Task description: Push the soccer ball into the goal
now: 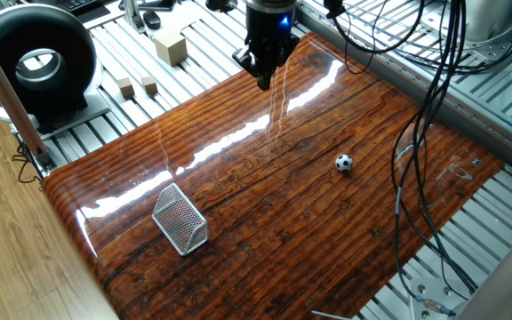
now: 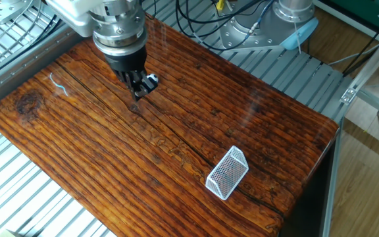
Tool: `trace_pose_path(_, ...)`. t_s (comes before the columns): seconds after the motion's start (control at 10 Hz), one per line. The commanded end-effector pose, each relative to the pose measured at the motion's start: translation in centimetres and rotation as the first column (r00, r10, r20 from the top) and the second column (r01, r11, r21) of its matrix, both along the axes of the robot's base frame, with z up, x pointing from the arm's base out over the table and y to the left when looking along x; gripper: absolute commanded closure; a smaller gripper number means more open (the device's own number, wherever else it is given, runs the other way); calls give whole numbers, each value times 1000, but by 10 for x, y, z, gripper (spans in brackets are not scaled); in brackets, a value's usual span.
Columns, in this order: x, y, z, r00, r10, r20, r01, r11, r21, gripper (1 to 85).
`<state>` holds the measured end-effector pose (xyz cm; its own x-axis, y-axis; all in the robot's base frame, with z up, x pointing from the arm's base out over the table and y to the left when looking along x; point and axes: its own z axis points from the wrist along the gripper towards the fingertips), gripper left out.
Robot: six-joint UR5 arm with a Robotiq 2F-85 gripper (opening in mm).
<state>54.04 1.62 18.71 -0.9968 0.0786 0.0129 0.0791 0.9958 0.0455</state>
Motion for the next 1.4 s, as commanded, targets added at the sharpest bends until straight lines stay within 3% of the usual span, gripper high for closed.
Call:
trace_pose_path(0.0,-15,1,-12,998,48,-34,-47,999,7,847)
trace_pose_path(0.1,-15,-3,-19,998,63,-24,-64,998,-14,847)
trace_pose_path(0.2,-16,-18,-24,995,93,-22,-94,992,-79,847)
trace_pose_path(0.3,-15,-27,-27,993,117,-15,-118,987,-112,847)
trace_pose_path(0.5,-24,-30,-41,988,152,-13,-153,985,-82,847)
trace_pose_path(0.7,-26,-32,-43,982,188,-23,-189,978,-83,847)
trace_pose_path(0.9,-24,-42,-42,970,243,-24,-244,962,-119,847)
trace_pose_path(1.0,-21,-37,-42,954,301,-11,-300,948,-102,847)
trace_pose_path(1.1,-20,-9,-42,939,343,27,-343,939,0,847)
trace_pose_path(1.2,-27,22,-39,918,392,52,-396,911,119,847)
trace_pose_path(1.3,-27,19,-39,897,439,57,-443,890,106,847)
